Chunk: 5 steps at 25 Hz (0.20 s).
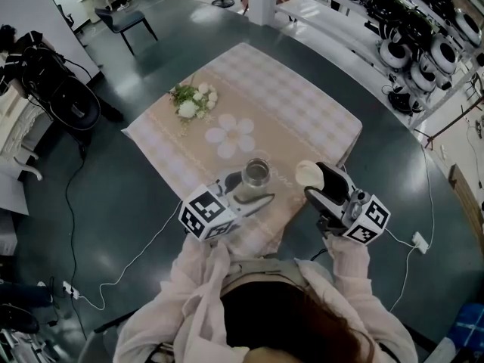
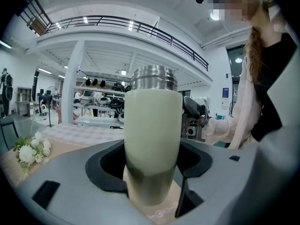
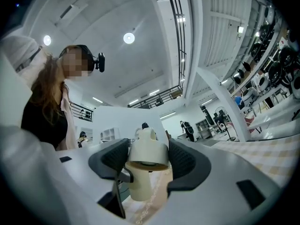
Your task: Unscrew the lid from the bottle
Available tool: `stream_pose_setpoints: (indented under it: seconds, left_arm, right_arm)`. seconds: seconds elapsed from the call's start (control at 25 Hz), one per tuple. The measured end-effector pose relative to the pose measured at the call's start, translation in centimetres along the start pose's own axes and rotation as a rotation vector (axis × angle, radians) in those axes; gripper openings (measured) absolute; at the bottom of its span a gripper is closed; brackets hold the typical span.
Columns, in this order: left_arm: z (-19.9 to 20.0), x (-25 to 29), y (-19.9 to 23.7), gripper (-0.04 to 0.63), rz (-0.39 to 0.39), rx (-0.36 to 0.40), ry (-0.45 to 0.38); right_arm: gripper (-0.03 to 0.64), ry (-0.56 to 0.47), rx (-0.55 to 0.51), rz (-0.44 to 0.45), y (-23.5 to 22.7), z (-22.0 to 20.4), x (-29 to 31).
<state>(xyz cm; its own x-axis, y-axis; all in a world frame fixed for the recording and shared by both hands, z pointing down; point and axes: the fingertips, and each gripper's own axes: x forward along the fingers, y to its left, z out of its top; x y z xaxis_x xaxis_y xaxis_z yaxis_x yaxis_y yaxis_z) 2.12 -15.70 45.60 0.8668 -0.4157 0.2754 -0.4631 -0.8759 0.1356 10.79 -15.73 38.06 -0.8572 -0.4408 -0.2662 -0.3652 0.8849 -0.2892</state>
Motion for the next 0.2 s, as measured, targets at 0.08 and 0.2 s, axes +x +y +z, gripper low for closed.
stream_pose_setpoints:
  seconds: [0.08, 0.2]
  left_arm:
    - [0.07, 0.08, -0.17, 0.314, -0.005, 0.003, 0.001]
    - [0.03, 0.22, -0.29, 0.314, -0.006, 0.006, 0.005]
  right_arm:
    - [0.284, 0.001, 0.004, 0.001, 0.01, 0.0, -0.07]
    - [0.283, 0.002, 0.01, 0.001, 0.0, -0.06, -0.21]
